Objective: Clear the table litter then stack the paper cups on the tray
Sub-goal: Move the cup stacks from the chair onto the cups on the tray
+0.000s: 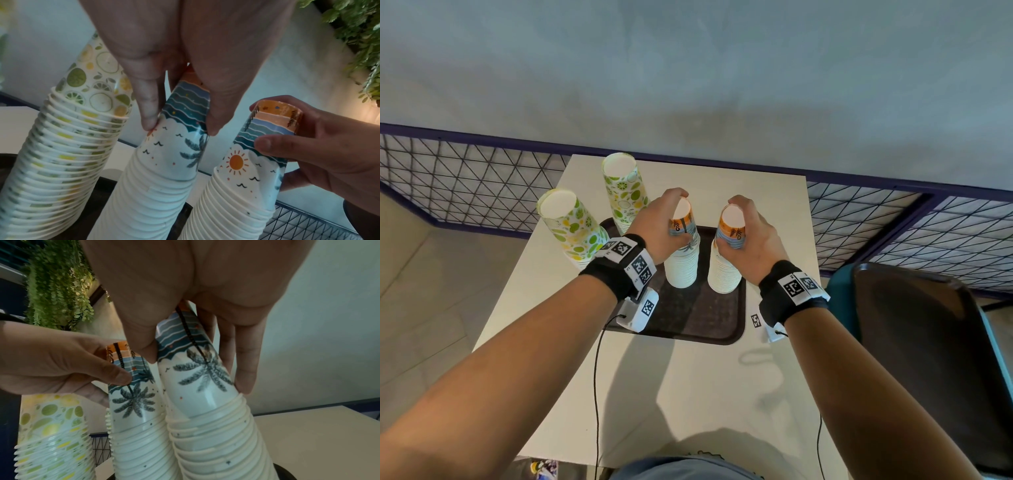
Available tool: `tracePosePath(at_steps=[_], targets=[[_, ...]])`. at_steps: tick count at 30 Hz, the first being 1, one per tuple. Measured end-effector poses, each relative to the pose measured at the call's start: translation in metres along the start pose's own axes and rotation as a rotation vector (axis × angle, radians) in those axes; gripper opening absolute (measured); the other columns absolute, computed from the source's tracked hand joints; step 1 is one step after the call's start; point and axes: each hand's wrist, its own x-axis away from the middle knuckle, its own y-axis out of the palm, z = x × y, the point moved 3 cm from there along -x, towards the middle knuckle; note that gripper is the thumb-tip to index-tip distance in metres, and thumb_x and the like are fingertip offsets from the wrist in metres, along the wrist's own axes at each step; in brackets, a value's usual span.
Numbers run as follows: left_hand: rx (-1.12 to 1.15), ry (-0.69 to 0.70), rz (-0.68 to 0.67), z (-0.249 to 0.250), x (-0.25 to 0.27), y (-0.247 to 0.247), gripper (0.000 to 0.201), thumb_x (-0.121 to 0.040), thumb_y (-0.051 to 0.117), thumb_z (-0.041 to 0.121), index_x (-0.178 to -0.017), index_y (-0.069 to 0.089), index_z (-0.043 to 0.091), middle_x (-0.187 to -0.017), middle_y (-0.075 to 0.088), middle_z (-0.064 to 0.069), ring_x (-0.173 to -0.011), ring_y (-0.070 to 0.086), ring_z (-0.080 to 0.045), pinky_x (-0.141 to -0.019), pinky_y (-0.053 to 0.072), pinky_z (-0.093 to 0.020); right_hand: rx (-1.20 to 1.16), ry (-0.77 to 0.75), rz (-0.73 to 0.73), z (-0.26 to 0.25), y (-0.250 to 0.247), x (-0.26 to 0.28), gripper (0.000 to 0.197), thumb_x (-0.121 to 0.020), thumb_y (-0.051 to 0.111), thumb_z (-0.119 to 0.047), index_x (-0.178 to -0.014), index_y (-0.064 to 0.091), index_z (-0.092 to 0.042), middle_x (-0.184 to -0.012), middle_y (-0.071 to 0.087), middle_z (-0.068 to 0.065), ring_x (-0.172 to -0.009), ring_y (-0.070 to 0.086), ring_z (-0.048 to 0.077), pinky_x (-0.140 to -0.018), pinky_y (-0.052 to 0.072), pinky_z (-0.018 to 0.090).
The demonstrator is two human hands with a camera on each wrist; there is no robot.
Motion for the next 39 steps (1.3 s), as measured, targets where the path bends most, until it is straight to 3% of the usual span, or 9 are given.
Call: tracePosePath(at_steps=[6,10,14,17,19,24,30,34,39], targets=[[0.019,0.002,-0.03,0.001,0.003,-0.003,0.095,-0.086,0.085,0.022,-0.161,0.027,0.024,-0.15,0.055,-0.008,-0.134,0.057,-0.031,-0.108,0.051,-0.043,-0.021,0.025,0.007,-0.007,0.0,0.006,0.069,-0.087,0.074,-0.029,-0.137,0.028,-0.04,-0.124,0.062,0.002,-0.106,0.065,0.024,-0.092,0.059,0.046],[0.137,-0.054,-0.01,0.011,0.016,-0.021,0.122,-0.077,0.092,0.036,-0.166,0.009,0.029,-0.153,0.053,-0.009,-0.142,0.049,-0.026,-0.116,0.043,-0.043,-0.038,0.042,-0.014,-0.02,-0.013,0.011,0.089,-0.082,0.077,-0.038,-0.149,0.019,-0.039,-0.142,0.05,0.007,-0.124,0.057,0.03,-0.102,0.053,0.05],[0.143,-0.002,0.235,0.016,0.042,-0.073,0.095,-0.085,0.081,0.05,-0.161,0.028,0.026,-0.154,0.049,-0.006,-0.14,0.048,-0.018,-0.111,0.04,-0.034,0.012,-0.084,0.162,-0.067,-0.042,0.008,0.087,-0.086,0.068,-0.041,-0.156,0.021,-0.024,-0.156,0.036,0.004,-0.14,0.037,0.027,-0.111,0.035,0.039],[0.084,0.043,0.456,-0.003,0.06,-0.118,0.067,-0.091,0.07,0.052,-0.149,0.048,0.024,-0.142,0.054,-0.009,-0.13,0.052,-0.022,-0.11,0.043,-0.037,0.055,-0.263,0.265,-0.126,-0.054,-0.008,0.073,-0.086,0.063,-0.035,-0.151,0.037,-0.012,-0.149,0.044,0.01,-0.134,0.042,0.031,-0.111,0.035,0.04],[-0.028,-0.036,0.509,-0.025,0.064,-0.137,0.068,-0.087,0.066,0.059,-0.144,0.051,0.026,-0.141,0.053,-0.014,-0.133,0.05,-0.032,-0.113,0.041,-0.044,0.146,-0.346,0.234,-0.161,-0.043,-0.032,0.068,-0.084,0.058,-0.036,-0.146,0.045,-0.012,-0.145,0.047,0.014,-0.13,0.047,0.034,-0.109,0.038,0.041],[-0.341,-0.4,0.072,-0.08,0.06,-0.126,0.104,-0.064,0.07,0.079,-0.151,0.028,0.041,-0.15,0.044,-0.02,-0.14,0.041,-0.046,-0.11,0.043,-0.056,0.5,-0.256,-0.182,-0.212,0.022,-0.098,0.071,-0.088,0.061,-0.036,-0.153,0.033,-0.023,-0.152,0.033,0.014,-0.135,0.04,0.043,-0.106,0.044,0.049],[-0.241,-0.363,0.026,-0.097,0.068,-0.114,0.089,-0.082,0.083,0.034,-0.147,0.025,0.052,-0.133,0.045,-0.013,-0.108,0.064,-0.043,-0.091,0.059,-0.053,0.761,-0.17,-0.457,-0.204,0.085,-0.136,0.085,-0.081,0.076,-0.033,-0.154,0.032,-0.033,-0.145,0.036,0.015,-0.112,0.06,0.045,-0.087,0.053,0.044],[-0.218,-0.326,0.037,-0.105,0.068,-0.115,0.089,-0.085,0.082,0.026,-0.147,0.025,0.056,-0.13,0.045,-0.012,-0.105,0.064,-0.041,-0.089,0.06,-0.049,0.733,-0.201,-0.47,-0.207,0.094,-0.14,0.052,-0.089,0.068,-0.017,-0.137,0.05,-0.025,-0.131,0.044,0.015,-0.068,0.054,0.027,-0.069,0.045,0.034],[-0.184,-0.315,0.064,-0.112,0.065,-0.12,0.088,-0.084,0.082,0.022,-0.144,0.028,0.055,-0.137,0.043,-0.013,-0.115,0.061,-0.042,-0.095,0.059,-0.054,0.746,-0.255,-0.496,-0.199,0.09,-0.131,0.052,-0.084,0.076,-0.03,-0.131,0.054,-0.024,-0.116,0.062,0.006,-0.091,0.058,0.026,-0.072,0.047,0.033]])
